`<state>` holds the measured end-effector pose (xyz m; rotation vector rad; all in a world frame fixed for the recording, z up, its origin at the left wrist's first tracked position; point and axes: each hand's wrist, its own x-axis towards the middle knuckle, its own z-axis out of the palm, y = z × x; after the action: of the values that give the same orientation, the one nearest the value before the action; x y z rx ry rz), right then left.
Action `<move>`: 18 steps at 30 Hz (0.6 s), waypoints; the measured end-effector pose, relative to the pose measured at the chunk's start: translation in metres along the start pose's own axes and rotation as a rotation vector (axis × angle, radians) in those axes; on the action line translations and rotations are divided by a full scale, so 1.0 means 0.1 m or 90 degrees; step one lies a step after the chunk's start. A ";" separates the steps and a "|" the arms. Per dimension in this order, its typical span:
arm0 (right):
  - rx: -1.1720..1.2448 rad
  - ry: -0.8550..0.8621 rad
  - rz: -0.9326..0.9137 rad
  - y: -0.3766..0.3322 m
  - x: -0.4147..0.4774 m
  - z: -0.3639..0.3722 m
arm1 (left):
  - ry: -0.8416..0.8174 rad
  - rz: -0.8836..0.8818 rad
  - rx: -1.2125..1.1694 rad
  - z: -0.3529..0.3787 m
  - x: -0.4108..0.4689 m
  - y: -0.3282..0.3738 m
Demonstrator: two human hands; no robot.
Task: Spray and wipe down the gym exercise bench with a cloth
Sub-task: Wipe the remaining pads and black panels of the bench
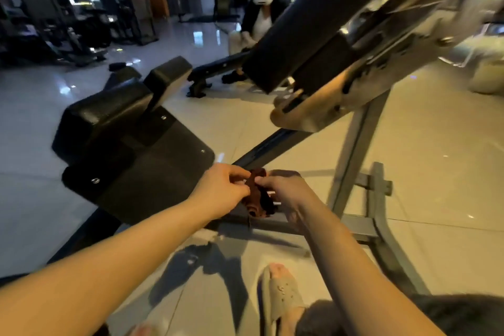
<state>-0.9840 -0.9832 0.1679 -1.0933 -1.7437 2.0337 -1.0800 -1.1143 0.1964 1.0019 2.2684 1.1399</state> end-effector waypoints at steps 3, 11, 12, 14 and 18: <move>-0.066 0.014 -0.013 -0.18 -0.29 -0.48 | -0.032 0.012 -0.042 0.18 0.02 0.40; -0.155 0.140 -0.017 -0.44 -1.21 -1.53 | -0.198 0.112 -0.119 0.75 -0.08 1.26; -0.169 0.156 -0.026 -0.49 -1.35 -1.63 | -0.217 0.123 -0.130 0.82 -0.11 1.38; -0.199 0.196 -0.046 -0.59 -1.62 -1.86 | -0.259 0.147 -0.154 0.95 -0.17 1.62; -0.270 0.282 -0.050 -0.70 -2.13 -2.32 | -0.337 0.167 -0.223 1.26 -0.30 2.03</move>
<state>-0.7012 -0.9252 0.3118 -1.4329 -1.9678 1.2693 -0.8971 -0.9886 0.2895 1.2926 1.4998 1.1509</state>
